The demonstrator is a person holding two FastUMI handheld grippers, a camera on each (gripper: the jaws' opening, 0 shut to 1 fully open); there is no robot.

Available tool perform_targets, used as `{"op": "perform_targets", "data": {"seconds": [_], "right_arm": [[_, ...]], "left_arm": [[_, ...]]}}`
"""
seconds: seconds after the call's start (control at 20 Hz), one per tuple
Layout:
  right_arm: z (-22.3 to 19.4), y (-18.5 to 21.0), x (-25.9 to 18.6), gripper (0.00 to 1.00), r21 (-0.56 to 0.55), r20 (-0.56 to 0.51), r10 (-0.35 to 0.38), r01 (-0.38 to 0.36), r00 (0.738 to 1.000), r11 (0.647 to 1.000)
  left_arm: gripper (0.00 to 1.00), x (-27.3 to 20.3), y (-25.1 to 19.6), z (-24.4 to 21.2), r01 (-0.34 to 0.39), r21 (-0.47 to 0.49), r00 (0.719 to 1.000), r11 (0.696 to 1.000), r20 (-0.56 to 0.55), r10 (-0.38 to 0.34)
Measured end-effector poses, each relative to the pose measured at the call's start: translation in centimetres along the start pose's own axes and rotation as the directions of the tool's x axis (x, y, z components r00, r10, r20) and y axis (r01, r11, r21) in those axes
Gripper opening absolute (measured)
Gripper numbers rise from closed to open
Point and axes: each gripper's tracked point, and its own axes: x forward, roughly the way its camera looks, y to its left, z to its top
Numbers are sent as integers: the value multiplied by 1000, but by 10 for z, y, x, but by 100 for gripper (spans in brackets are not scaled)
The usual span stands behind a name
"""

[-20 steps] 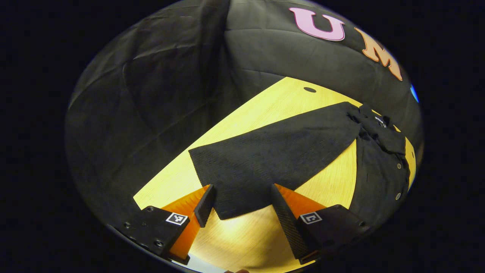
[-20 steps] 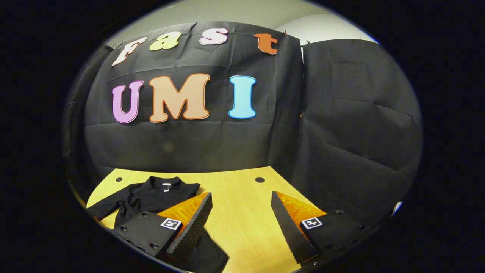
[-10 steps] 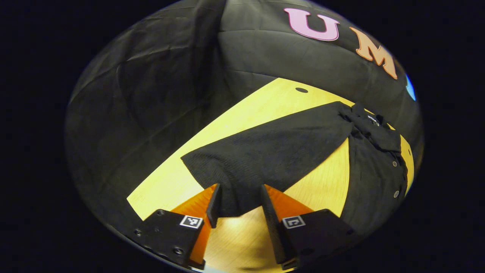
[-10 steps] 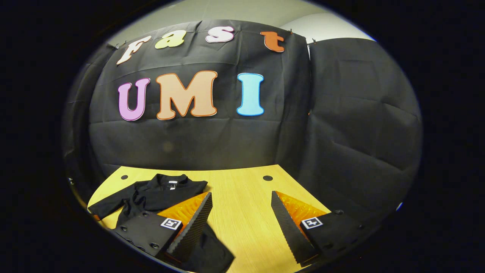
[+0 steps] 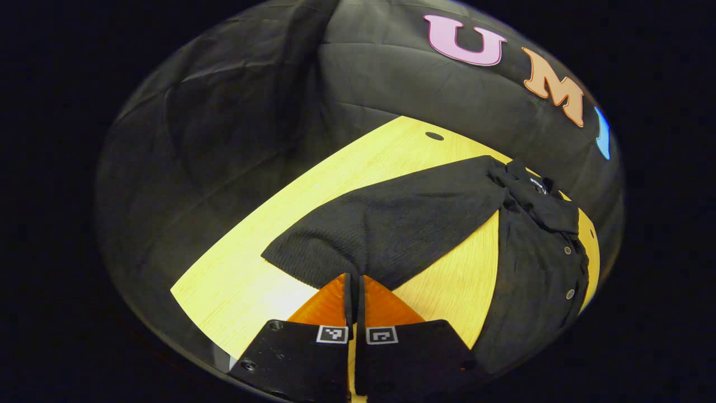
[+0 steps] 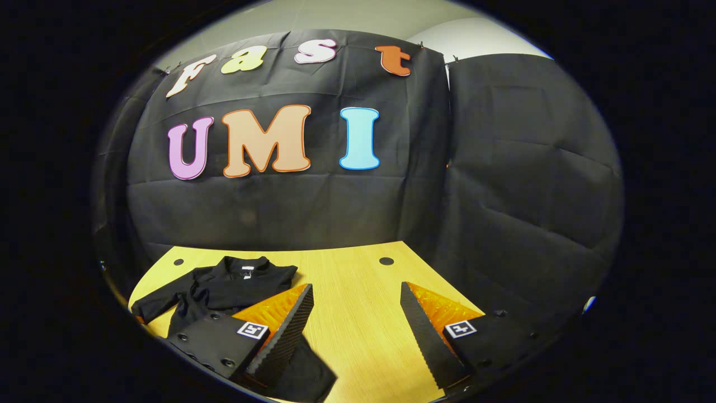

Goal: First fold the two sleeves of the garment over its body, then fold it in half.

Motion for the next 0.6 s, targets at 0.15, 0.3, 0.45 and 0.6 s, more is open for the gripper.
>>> {"op": "perform_targets", "data": {"seconds": [0.15,0.3,0.45,0.6], "right_arm": [[-4,-10,-4,98,19,-6,-15,15,1000,1000],[-15,-17,-7,98,37,-29,-26,27,999,999],[-25,-22,-9,99,57,-49,-22,25,999,998],[-35,-26,-6,98,68,-70,-13,18,997,998]], "left_arm": [[0,-6,-10,8,28,10,1000,1000,-4,-28],[0,-21,-35,42,97,-26,993,995,71,-95],[0,-39,-61,93,165,-13,971,986,180,-160],[0,-58,-102,139,238,50,936,970,253,-243]]}}
